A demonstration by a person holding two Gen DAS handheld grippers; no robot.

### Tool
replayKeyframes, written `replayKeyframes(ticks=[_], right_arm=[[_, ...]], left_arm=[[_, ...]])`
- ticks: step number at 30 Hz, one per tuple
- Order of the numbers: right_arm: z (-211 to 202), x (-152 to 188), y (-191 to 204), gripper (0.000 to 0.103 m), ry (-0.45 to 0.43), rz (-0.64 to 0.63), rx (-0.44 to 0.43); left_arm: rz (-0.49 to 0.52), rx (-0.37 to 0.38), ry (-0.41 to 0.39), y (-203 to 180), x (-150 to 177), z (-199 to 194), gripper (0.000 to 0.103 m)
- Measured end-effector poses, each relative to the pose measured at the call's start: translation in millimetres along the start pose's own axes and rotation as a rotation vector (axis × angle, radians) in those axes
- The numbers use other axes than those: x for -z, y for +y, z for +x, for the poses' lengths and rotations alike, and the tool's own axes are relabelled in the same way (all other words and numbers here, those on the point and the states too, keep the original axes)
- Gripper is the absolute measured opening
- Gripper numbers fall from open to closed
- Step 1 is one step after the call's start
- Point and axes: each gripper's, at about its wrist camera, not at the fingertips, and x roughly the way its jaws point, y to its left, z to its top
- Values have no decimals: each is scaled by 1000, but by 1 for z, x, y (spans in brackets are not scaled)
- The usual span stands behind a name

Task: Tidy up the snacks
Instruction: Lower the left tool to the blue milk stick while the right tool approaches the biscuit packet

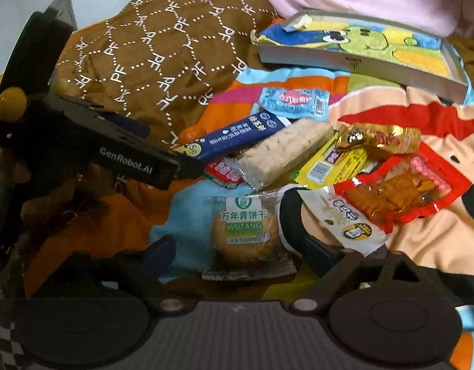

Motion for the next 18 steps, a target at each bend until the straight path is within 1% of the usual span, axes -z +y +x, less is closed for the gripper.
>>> replayKeyframes(ticks=[4, 9, 11, 12, 13, 16, 18], right_arm=[[6, -1, -1, 83, -2, 9, 1], [13, -3, -2, 74, -5, 21, -5], [15, -3, -2, 69, -5, 21, -3], [15, -3, -2, 68, -6, 21, -1], [15, -3, -2, 66, -9, 22, 0], [14, -3, -2, 61, -15, 29, 5], [14, -3, -3, 60, -14, 38, 3]], left_arm=[[8, 31, 33, 1, -4, 8, 89], [33, 70, 59, -4, -5, 10, 75], [47, 87, 69, -9, -6, 9, 70], [54, 92, 75, -12, -7, 10, 68], [57, 92, 79, -13, -6, 10, 68], [71, 71, 102, -18, -10, 17, 59], [74, 54, 119, -18, -13, 23, 53]])
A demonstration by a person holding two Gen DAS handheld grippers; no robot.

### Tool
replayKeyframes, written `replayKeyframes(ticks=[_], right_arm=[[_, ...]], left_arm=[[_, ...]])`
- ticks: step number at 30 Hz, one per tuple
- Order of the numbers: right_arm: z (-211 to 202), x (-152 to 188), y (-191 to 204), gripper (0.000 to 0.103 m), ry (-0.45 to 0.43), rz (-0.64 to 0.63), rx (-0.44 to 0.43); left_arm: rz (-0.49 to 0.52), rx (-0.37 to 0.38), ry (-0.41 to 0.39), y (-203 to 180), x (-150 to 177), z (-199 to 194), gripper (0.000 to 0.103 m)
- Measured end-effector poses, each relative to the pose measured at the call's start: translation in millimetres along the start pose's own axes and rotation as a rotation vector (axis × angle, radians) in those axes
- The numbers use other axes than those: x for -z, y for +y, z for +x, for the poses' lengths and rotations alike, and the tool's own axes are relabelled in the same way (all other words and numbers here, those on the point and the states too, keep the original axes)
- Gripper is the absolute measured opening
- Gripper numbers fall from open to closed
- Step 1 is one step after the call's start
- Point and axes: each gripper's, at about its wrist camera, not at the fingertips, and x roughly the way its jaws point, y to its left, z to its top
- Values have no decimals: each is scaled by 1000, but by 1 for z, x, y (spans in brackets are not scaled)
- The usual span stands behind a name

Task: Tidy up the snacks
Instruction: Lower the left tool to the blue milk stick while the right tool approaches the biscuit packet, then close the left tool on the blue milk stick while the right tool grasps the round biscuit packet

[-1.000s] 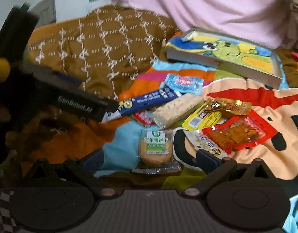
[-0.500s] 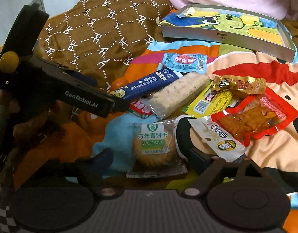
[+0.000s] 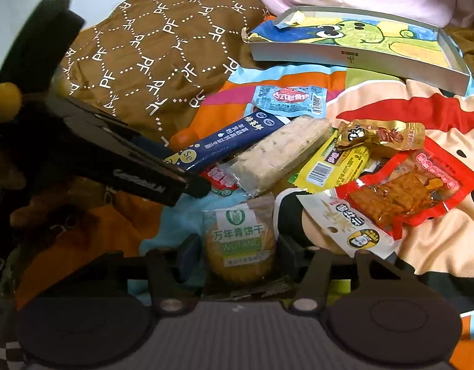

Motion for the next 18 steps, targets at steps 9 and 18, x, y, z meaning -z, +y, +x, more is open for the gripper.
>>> replayKeyframes(ticks=[9, 18], right_arm=[[-1, 2, 1, 55, -9, -11, 10], [-11, 2, 12, 53, -74, -107, 49]], left_arm=[[-68, -6, 13, 6, -10, 11, 41], [-102, -21, 76, -1, -10, -2, 30]])
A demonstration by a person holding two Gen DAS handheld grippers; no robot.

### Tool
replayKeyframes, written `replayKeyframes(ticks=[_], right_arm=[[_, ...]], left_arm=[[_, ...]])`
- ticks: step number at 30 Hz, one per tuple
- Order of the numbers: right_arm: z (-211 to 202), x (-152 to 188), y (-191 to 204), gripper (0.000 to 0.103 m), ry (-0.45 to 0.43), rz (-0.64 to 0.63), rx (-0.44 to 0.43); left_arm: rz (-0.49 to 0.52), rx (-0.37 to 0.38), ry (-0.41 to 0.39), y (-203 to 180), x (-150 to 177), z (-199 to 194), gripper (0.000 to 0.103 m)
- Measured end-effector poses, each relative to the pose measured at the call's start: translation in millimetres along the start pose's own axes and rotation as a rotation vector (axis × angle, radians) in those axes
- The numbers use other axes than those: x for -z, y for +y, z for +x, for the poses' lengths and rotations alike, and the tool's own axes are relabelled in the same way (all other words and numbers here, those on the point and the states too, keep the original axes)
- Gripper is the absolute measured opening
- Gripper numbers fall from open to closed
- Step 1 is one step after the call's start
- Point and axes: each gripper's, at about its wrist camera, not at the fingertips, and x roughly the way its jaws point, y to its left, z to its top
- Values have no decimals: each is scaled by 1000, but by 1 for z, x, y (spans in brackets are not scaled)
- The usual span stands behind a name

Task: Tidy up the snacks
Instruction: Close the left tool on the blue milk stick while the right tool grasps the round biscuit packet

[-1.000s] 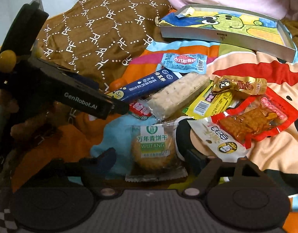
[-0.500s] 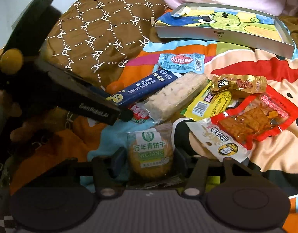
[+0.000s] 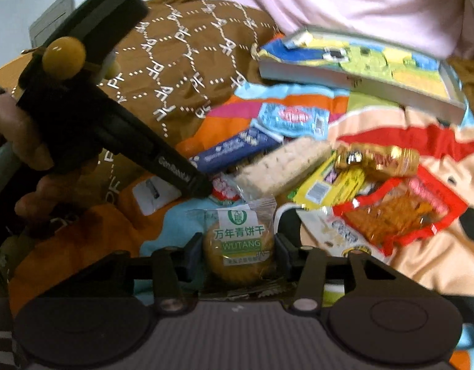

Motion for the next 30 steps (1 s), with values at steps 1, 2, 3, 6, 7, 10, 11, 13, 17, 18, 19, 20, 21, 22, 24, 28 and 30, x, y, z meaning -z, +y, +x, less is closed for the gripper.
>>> replayKeyframes(ticks=[1, 2, 3, 6, 7, 10, 11, 13, 17, 18, 19, 20, 21, 22, 24, 28, 30], right_arm=[[-2, -1, 1, 53, -11, -11, 5], [-5, -2, 3, 53, -28, -28, 14], [-7, -2, 3, 53, -41, -39, 22], [-17, -6, 1, 53, -92, -56, 51], [-20, -8, -1, 53, -104, -55, 58], [-26, -12, -11, 53, -130, -32, 76], [-27, -13, -14, 53, -135, -19, 79], [-31, -16, -21, 53, -147, 6, 85], [-38, -25, -36, 53, -182, 35, 103], [-40, -28, -40, 53, -196, 36, 108], [-41, -31, -43, 53, -210, 34, 116], [-43, -33, -47, 53, -226, 32, 128], [-44, -36, -51, 53, -244, 31, 142], [-44, -39, -56, 53, -260, 31, 156], [-44, -46, -69, 53, -293, 41, 185], [-38, -59, -95, 53, -355, 79, 233], [-34, -65, -109, 53, -391, 97, 263]], left_arm=[[-11, 1, 8, 0, 0, -3, 30], [-20, 2, 11, 0, 1, -5, 29], [-32, 2, 16, -1, 1, -8, 29], [-76, 14, 24, 0, 1, -16, 28], [-94, 24, 25, 0, 1, -19, 27], [-134, 46, 17, -4, 1, -30, 27], [-143, 46, 12, -6, 1, -34, 26], [-157, 40, 0, -10, 1, -42, 26], [-167, 15, -43, -20, -5, -57, 26], [-167, 7, -60, -22, -8, -60, 27], [-168, 1, -82, -25, -11, -62, 27], [-169, -2, -104, -28, -15, -64, 27], [-171, -3, -122, -30, -19, -66, 27], [-177, -3, -143, -32, -23, -68, 27], [-197, 3, -179, -37, -35, -68, 27], [-212, 3, -260, -49, -62, -64, 27], [-211, 4, -299, -55, -77, -61, 27]])
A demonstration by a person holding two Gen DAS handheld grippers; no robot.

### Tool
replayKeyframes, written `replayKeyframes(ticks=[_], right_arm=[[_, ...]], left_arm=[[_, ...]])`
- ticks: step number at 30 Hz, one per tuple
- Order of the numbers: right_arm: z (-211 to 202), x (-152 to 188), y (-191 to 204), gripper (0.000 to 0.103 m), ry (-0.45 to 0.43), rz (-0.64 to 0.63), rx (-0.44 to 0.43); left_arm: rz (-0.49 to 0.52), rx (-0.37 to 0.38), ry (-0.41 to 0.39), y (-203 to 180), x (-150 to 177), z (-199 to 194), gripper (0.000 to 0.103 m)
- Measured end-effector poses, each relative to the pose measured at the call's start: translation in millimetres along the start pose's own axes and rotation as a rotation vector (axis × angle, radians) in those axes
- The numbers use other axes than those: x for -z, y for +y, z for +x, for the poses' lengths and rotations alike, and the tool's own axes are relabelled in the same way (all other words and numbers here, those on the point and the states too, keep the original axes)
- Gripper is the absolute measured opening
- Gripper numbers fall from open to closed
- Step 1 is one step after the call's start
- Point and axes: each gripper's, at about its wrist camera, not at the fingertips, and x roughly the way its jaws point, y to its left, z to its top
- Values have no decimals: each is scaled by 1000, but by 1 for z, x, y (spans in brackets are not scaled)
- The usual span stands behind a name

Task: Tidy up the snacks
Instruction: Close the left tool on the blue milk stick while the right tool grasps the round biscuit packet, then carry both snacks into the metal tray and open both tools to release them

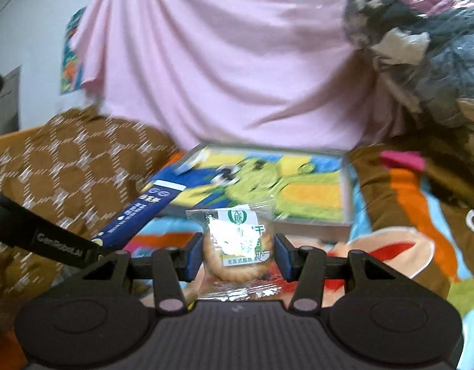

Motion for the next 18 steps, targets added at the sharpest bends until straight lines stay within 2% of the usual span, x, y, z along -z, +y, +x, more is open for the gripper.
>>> replayKeyframes(ticks=[3, 10, 18], right_arm=[[14, -7, -16, 53, -50, 9, 49], [37, -18, -40, 53, -139, 19, 87], [74, -27, -57, 53, -195, 33, 97]], left_arm=[[-2, 3, -50, -13, -19, 10, 27], [-10, 38, -145, -35, -59, 37, 27], [-45, 46, -180, -51, -88, 79, 27]])
